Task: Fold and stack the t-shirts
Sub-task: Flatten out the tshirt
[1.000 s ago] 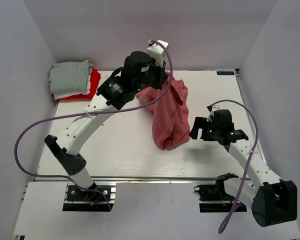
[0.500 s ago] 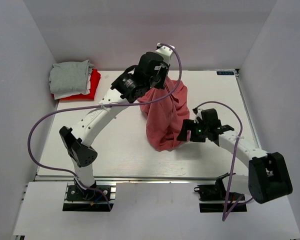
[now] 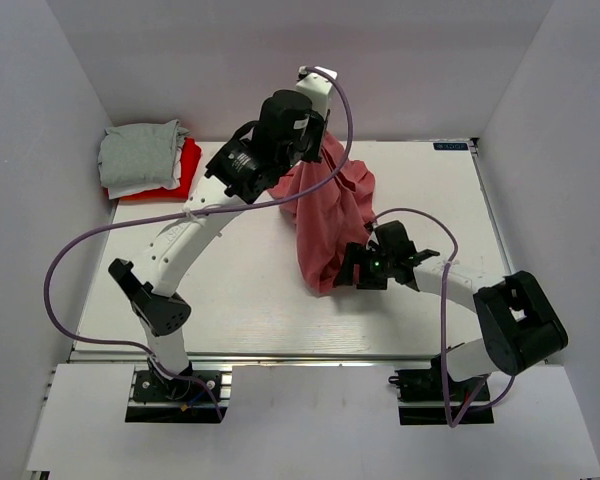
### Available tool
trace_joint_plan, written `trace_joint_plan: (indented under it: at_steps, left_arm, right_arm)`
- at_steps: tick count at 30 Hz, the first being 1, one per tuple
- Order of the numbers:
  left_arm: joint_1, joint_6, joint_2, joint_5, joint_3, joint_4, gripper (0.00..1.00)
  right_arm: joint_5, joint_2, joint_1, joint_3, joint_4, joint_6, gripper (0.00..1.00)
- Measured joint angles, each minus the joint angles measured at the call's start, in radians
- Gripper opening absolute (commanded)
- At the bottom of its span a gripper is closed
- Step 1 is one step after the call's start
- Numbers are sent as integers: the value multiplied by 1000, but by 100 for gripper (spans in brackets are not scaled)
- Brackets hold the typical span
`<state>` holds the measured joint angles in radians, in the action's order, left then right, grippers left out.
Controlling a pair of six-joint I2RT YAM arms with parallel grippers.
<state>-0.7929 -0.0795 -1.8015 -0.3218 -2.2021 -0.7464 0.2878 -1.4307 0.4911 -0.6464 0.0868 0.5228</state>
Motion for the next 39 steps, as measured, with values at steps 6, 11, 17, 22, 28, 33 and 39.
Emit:
trace_joint_plan:
  at_steps: [6,11,17,22,28,33,39]
  left_arm:
    - [0,5,24,-1,28,-1,0]
    - [0,5,38,0,39,-2,0]
    - [0,5,85,1,75,-8,0]
    - [0,5,142,0,95,-8,0]
    - [0,13,180,-69,100,-10,0]
    - [0,52,181,-196,100,-10,0]
    - [0,145,180,-331,73,47,0]
  right_arm:
    - [-68,-3,39,0,-102,163,67]
    - [-187,-18,88,-15,-77,303,63]
    - [-329,-74,138,-71,11,448,60]
    - [-400,-147,166,-149,50,513,0]
    - [-465,-132,190,-183,137,520,0]
    - [-572,93,198,-183,264,452,0]
    - [-732,297,192,-425,472,218,0]
